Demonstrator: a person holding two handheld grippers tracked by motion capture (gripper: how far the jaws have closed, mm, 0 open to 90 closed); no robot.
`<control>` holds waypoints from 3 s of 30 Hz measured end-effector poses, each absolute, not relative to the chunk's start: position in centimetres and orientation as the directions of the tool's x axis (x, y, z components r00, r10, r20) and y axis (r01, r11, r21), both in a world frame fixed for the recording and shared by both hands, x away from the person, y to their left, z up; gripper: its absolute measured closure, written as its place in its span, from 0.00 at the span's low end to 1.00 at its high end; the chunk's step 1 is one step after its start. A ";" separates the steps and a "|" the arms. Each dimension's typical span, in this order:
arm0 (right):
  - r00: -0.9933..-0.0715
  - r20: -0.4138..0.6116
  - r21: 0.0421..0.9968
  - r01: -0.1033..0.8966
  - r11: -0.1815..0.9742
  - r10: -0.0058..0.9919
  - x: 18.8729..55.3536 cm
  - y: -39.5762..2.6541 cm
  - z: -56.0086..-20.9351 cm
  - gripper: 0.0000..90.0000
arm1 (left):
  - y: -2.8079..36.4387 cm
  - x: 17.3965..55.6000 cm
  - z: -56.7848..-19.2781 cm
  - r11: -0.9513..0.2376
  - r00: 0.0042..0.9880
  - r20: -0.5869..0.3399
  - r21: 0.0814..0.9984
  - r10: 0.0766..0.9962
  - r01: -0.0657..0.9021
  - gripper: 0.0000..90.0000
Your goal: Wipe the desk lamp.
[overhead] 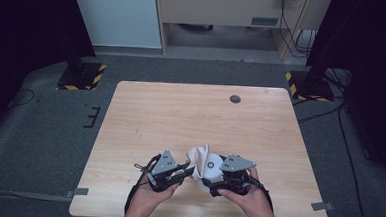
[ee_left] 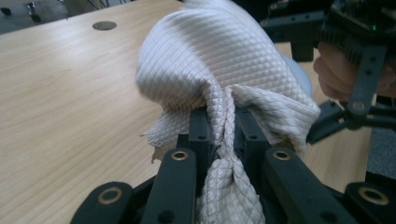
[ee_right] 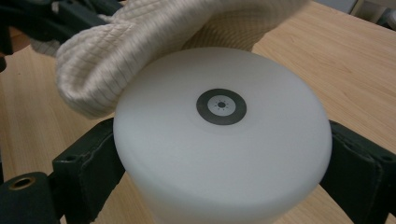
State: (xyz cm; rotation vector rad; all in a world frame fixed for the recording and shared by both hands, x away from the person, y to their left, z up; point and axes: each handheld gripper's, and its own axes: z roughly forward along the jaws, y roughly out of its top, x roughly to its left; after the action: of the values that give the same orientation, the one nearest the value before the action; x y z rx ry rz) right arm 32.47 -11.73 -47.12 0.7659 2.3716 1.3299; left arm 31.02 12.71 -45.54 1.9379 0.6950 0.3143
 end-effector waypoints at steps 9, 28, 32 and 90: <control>-0.808 -0.013 0.852 0.299 0.429 0.589 32.4 -11.5 -47.1 0.10 | 12.0 31.7 -47.8 -0.438 0.788 -0.036 0.815 0.614 0.379 0.88; -0.799 -0.011 0.854 0.306 0.422 0.601 32.7 -11.4 -47.1 0.10 | 12.2 30.5 -46.9 -0.399 0.806 -0.068 0.843 0.588 0.362 0.88; -0.801 -0.013 0.850 0.307 0.428 0.599 32.8 -11.4 -47.0 0.10 | 11.6 30.6 -48.1 -0.474 0.810 -0.044 0.792 0.584 0.385 0.88; -0.783 0.131 0.854 0.401 0.332 0.609 34.1 -12.7 -44.1 0.26 | 10.1 29.0 -47.3 -0.485 0.847 -0.054 0.799 0.530 0.354 0.87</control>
State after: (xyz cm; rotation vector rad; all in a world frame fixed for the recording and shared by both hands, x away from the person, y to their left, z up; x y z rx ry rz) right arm 34.09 -12.72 -44.12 0.9185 2.3824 1.4328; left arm 29.00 10.06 -47.30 2.1289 0.6421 0.2498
